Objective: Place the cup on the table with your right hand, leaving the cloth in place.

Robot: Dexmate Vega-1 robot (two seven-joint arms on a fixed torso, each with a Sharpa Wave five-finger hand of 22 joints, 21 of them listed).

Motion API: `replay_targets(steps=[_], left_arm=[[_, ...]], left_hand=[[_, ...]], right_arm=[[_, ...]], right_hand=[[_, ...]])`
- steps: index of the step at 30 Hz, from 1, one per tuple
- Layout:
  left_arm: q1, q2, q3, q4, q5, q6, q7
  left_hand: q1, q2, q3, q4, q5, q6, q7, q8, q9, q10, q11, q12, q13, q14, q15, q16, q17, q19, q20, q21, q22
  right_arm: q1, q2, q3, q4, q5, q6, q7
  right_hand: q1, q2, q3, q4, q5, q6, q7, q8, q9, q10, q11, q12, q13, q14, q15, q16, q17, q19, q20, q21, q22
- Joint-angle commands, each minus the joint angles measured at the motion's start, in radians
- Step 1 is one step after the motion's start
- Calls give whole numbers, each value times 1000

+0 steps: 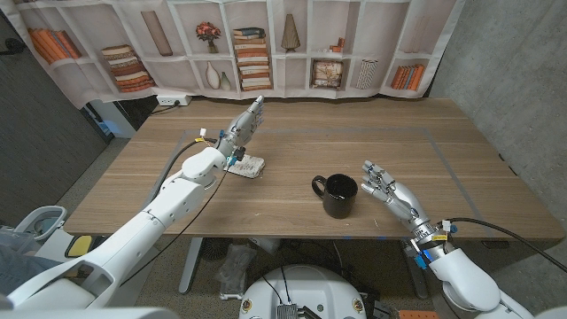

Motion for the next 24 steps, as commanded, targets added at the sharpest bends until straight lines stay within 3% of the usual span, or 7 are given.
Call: replay_targets(steps=[1,10,24], left_arm=[[-16,-7,8,18,-1,2,-15],[-21,-10,10,22,-1,4,-17],[-8,7,0,-10,-5,19,-6]], left_hand=[[13,2,-5,2,-1,-16,6,-4,2,-25,4,0,2,-76,6,1,5,-122,-51,-2,2],[13,3,-7,2,-1,-14,6,-4,2,-24,2,0,2,-75,7,1,5,-122,-50,-3,2],[14,4,-10,2,-2,-13,6,-4,3,-25,2,0,2,-76,2,1,5,-120,-54,-4,2]], right_arm=[[-8,31,1,-24,-183,-56,-115],[-23,27,11,-58,-240,-106,-145],[-49,10,20,-111,-293,-179,-167]], right_hand=[[23,-5,-6,-1,18,-46,7,-3,4,-34,2,-1,1,-19,2,-1,2,-1,8,-11,3],[38,-11,-11,2,33,-96,17,-2,5,-72,5,-2,1,-42,8,-2,2,2,12,-23,3],[50,-12,-14,5,44,-102,12,6,5,-87,11,2,1,-66,14,-4,2,3,29,-31,3]])
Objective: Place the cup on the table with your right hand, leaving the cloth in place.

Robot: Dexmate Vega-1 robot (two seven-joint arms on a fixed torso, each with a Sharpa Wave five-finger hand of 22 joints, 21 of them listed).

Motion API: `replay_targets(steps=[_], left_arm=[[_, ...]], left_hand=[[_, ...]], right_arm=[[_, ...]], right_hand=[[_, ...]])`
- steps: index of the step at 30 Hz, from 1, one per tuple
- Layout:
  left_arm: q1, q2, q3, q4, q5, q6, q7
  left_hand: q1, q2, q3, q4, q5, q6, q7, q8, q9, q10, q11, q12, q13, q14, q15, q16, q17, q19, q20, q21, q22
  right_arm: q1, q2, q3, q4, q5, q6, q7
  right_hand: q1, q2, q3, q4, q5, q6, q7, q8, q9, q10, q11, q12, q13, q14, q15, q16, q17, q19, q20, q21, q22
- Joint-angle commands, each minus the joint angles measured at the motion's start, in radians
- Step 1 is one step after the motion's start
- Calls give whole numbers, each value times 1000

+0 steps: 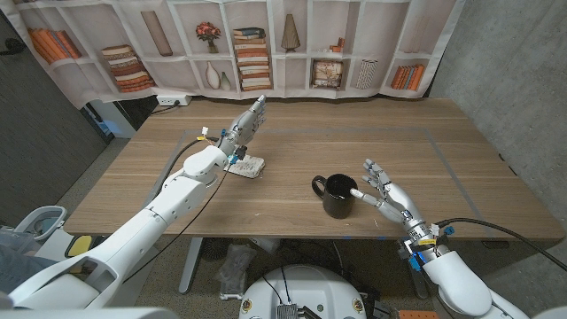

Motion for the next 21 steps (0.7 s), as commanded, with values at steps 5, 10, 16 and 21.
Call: replay_targets(steps=[5,10,16,21], left_arm=[[13,16,-9,-30,-11,19,7],[10,15,-8,-25,-14,11,-4],[7,18,-9,-30,-10,6,-7],[5,16,-9,-28,-11,2,-12]], left_hand=[[10,0,-6,-2,-3,-13,6,-4,3,-25,2,0,2,-75,2,1,5,-120,-55,-4,2],[10,0,-7,-2,-3,-14,6,-4,3,-25,0,0,2,-76,3,1,5,-121,-54,-5,2],[11,1,-8,-2,-3,-17,6,-5,3,-28,0,-2,2,-78,3,0,5,-122,-53,-6,2],[11,1,-9,-2,-4,-17,6,-5,3,-28,1,-1,2,-78,3,0,5,-123,-53,-6,2]], right_arm=[[-13,-9,-6,-35,-72,-73,-37],[-9,-4,-20,-33,-95,-80,-56],[-2,12,-39,-15,-117,-57,-88],[4,21,-54,8,-129,-26,-106]], right_hand=[[23,2,-8,-1,11,-13,-10,7,5,-22,4,2,3,-25,7,-5,2,2,9,-8,3],[27,3,-8,0,14,-16,-10,8,5,-32,7,1,3,-31,10,-5,2,1,10,-11,3],[31,5,-8,1,16,-14,-12,11,5,-41,7,0,3,-36,8,-4,2,2,12,-14,3],[35,7,-8,2,19,-17,-14,11,5,-46,7,1,3,-42,6,-4,2,1,14,-17,3]])
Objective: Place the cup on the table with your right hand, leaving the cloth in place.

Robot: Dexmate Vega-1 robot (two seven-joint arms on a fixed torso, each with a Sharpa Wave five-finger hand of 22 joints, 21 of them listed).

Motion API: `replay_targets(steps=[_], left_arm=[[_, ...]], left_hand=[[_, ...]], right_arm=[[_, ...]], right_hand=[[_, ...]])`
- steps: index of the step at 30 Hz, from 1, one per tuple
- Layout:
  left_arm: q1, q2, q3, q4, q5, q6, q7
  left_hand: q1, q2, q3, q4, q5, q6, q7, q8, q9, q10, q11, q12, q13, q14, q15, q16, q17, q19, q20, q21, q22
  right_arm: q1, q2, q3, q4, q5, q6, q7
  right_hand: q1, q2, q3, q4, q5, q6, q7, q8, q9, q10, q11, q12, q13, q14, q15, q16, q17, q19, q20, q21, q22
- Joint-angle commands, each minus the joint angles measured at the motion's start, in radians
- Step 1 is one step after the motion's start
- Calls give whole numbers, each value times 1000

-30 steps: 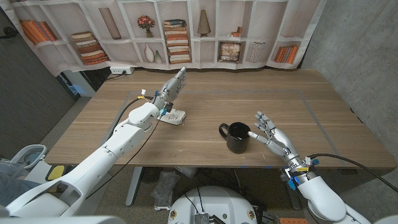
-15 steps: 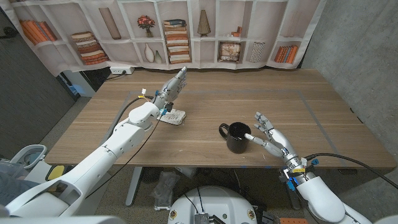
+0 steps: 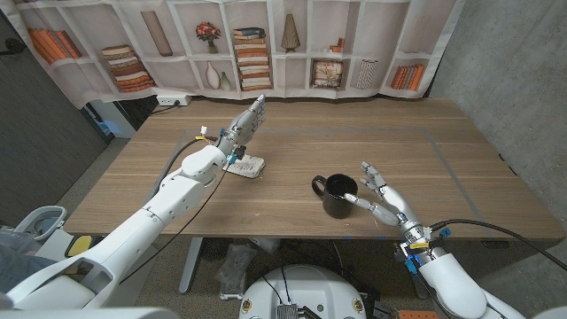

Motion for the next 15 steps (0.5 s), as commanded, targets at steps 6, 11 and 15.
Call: replay_targets(steps=[6,11,15], left_arm=[[-7,0,3,-1,1,-8,-14],[-13,-3,8,2,3,-4,-16],[-17,-7,13,4,5,1,-16]], left_hand=[[10,0,-6,2,-4,-16,6,2,3,-27,0,-1,3,-79,3,0,5,-123,-53,-7,2],[10,1,-7,2,-4,-16,6,2,3,-27,0,-1,2,-78,3,0,5,-123,-53,-7,2],[10,1,-7,2,-5,-16,6,2,3,-27,0,-1,3,-78,3,0,5,-122,-53,-7,2]], right_arm=[[3,26,-35,33,-71,29,-73],[5,31,-40,37,-100,13,-96],[5,37,-45,33,-137,-21,-122]], right_hand=[[22,4,-4,-2,10,-12,-10,7,5,-15,-2,2,3,-18,-4,-4,2,3,3,-6,3],[26,5,-4,-2,12,-17,-15,7,5,-20,-3,3,3,-23,-4,-3,2,0,3,-10,3],[32,6,-5,-1,16,-30,-16,4,5,-34,-4,1,3,-31,-5,-4,2,-3,3,-14,2]])
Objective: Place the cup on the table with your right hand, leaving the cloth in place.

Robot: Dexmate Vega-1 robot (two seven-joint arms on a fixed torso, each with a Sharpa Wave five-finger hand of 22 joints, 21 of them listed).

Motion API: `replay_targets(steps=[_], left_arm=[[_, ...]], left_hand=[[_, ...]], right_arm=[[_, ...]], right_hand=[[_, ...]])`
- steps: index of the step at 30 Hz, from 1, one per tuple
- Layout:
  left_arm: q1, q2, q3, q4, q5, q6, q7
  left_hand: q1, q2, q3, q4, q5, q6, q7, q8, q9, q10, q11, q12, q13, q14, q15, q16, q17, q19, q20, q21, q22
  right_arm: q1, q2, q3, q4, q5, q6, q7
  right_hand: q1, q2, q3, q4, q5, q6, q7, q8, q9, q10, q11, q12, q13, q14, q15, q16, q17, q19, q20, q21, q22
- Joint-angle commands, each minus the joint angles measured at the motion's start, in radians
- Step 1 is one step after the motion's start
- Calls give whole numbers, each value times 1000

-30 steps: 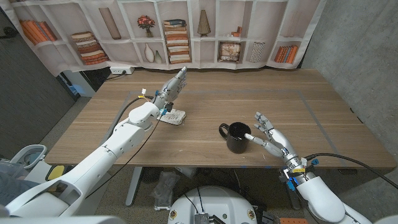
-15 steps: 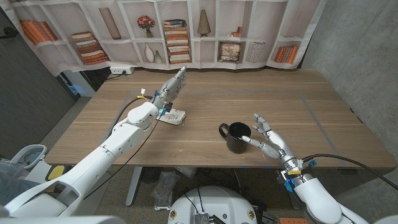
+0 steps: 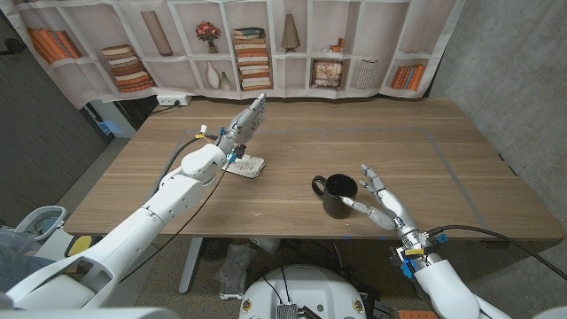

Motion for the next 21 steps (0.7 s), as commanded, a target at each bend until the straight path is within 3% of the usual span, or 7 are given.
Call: replay_targets(steps=[1,15,21], left_arm=[[-11,-7,13,6,5,6,-4],[-16,-7,15,5,7,17,-1],[-20,-9,17,11,6,19,-4]], left_hand=[[10,1,-8,2,-5,-16,5,2,3,-27,-1,-1,2,-78,3,0,5,-122,-53,0,3],[11,2,-10,2,-5,-15,5,2,3,-27,-1,-1,3,-77,4,1,5,-122,-50,-1,3],[11,2,-11,2,-6,-16,5,2,3,-28,-2,-1,3,-77,3,1,5,-124,-48,-2,3]], right_arm=[[1,16,-18,4,-89,-51,-69],[17,12,-52,-12,-183,-133,-148],[31,4,-70,-14,-202,-165,-168]], right_hand=[[16,-1,-5,-1,9,-17,-2,4,5,-23,-2,0,3,-17,3,-4,2,-2,3,-8,2],[21,-5,-13,3,16,-44,-11,2,6,-57,0,-1,4,-38,10,-3,2,-13,19,-20,2],[22,-4,-17,6,20,-68,-12,-2,6,-67,-13,1,4,-41,19,0,2,-12,26,-24,2]])
